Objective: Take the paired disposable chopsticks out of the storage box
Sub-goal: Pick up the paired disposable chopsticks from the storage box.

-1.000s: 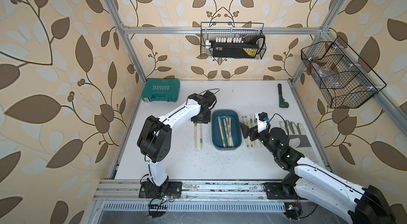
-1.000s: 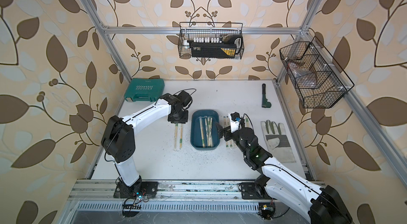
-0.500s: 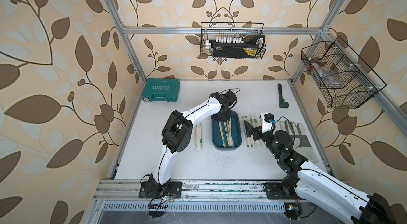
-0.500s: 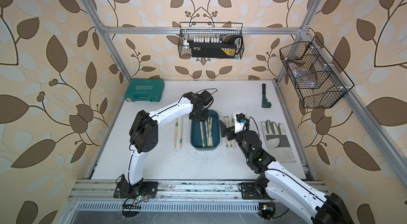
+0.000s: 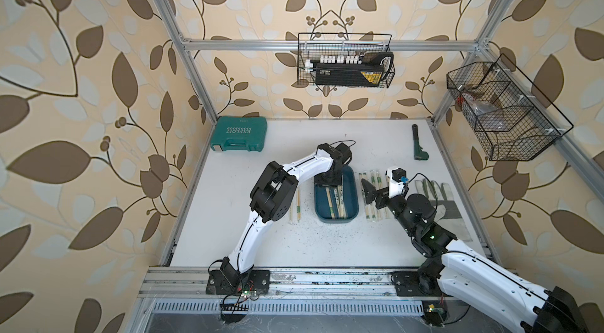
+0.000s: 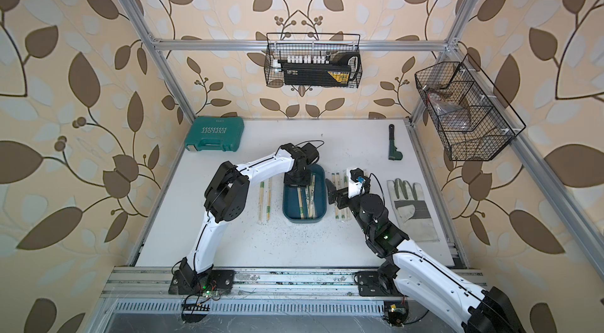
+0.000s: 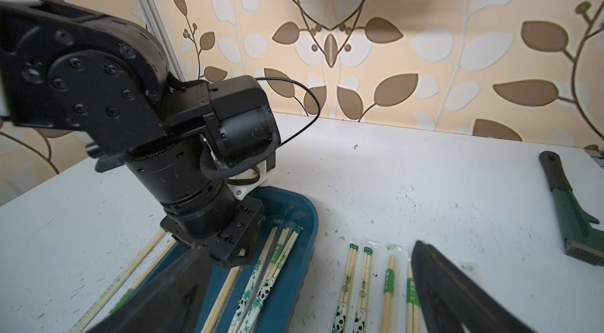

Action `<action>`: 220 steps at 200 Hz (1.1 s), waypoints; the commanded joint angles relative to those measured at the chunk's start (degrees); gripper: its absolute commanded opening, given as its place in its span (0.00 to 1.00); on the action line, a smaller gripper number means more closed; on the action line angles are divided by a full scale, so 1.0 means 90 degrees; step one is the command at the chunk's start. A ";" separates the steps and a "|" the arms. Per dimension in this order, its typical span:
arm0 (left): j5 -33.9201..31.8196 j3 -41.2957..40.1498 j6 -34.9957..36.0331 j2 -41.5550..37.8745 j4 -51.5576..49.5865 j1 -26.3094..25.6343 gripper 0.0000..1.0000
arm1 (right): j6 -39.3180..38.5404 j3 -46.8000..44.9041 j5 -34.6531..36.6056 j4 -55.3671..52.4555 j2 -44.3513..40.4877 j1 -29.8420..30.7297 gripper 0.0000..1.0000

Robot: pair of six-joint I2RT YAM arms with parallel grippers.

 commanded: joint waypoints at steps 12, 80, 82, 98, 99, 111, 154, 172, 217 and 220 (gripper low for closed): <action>0.0084 0.0049 -0.0101 0.0071 -0.0002 0.0063 0.31 | 0.0047 0.0048 0.0064 -0.0036 -0.0024 0.0034 0.99; 0.0169 -0.0102 -0.0002 0.0203 0.0221 0.0065 0.21 | 0.0057 0.0058 0.0111 -0.0076 -0.0073 0.0037 0.99; 0.0171 -0.0106 0.0009 0.0208 0.0223 0.0068 0.20 | 0.0057 0.0058 0.0111 -0.0085 -0.0073 0.0040 0.99; 0.0181 -0.0106 0.0010 0.0211 0.0238 0.0070 0.09 | 0.0057 0.0058 0.0128 -0.0091 -0.0063 0.0032 0.99; 0.0181 -0.0107 0.0008 0.0210 0.0239 0.0071 0.09 | 0.0057 0.0063 0.0129 -0.0086 -0.0063 0.0037 0.99; 0.0176 -0.0129 0.0036 0.0140 0.0267 0.0063 0.05 | 0.0058 0.0058 0.0137 -0.0085 -0.0054 0.0037 0.99; -0.0018 -0.0203 0.0159 -0.0556 0.0295 0.0063 0.00 | 0.0067 0.0078 0.0166 -0.0079 -0.0014 0.0032 0.99; -0.0043 -0.0008 0.0216 -0.0758 0.0031 0.0064 0.00 | 0.0067 0.0080 0.0168 -0.0086 -0.0015 0.0031 0.99; -0.0015 0.0126 0.0304 -0.1200 -0.0216 0.0053 0.00 | 0.0067 0.0078 0.0190 -0.0091 -0.0008 0.0030 0.99; 0.0016 0.0156 0.0315 -0.1218 -0.0255 0.0053 0.00 | 0.0067 0.0078 0.0198 -0.0092 -0.0005 0.0034 0.99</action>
